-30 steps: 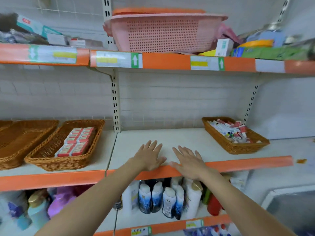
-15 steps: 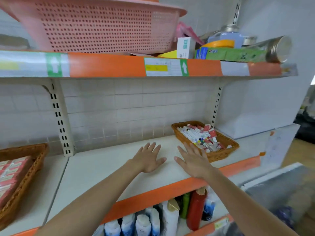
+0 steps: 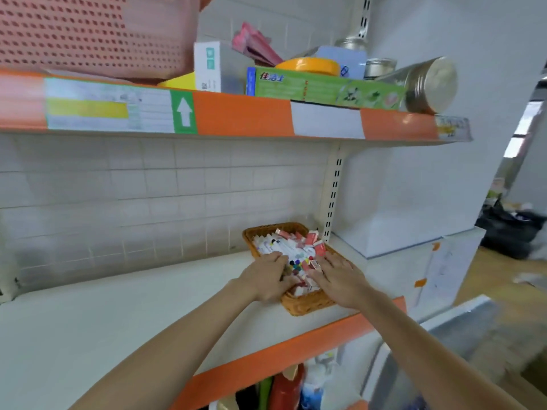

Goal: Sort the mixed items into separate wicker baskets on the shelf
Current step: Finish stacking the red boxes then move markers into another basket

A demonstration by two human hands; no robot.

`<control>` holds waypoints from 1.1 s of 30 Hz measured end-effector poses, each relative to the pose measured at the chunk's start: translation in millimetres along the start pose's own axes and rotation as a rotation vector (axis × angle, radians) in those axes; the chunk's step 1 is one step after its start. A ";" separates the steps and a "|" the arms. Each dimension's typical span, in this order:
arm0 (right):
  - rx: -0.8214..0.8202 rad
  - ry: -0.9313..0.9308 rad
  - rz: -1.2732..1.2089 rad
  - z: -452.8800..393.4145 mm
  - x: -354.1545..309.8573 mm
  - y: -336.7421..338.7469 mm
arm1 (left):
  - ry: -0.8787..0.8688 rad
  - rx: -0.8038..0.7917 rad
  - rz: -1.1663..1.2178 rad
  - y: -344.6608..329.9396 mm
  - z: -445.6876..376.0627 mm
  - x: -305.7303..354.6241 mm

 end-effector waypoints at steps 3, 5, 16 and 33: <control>0.019 0.074 -0.067 -10.8 14.7 5.8 | 0.031 0.010 -0.018 0.3 -19.6 6.1; 0.018 0.117 -0.095 -15.5 19.3 8.1 | 0.051 0.013 -0.040 -0.6 -28.1 8.7; 0.065 0.185 -0.080 -56.4 20.8 4.2 | 0.114 -0.139 -0.062 -15.2 -47.8 3.4; 0.302 0.380 -0.350 -24.0 -45.0 45.4 | 0.212 0.430 0.228 39.5 17.2 -27.5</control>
Point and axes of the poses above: each hand's wrist, its own z-axis away from the middle knuckle, its own y-axis out of the back of the hand, x = y × z, the point moved 8 cm from there along -z, towards the middle knuckle, and after that the axes turned 3 degrees about -x, right-handed, at the moved point
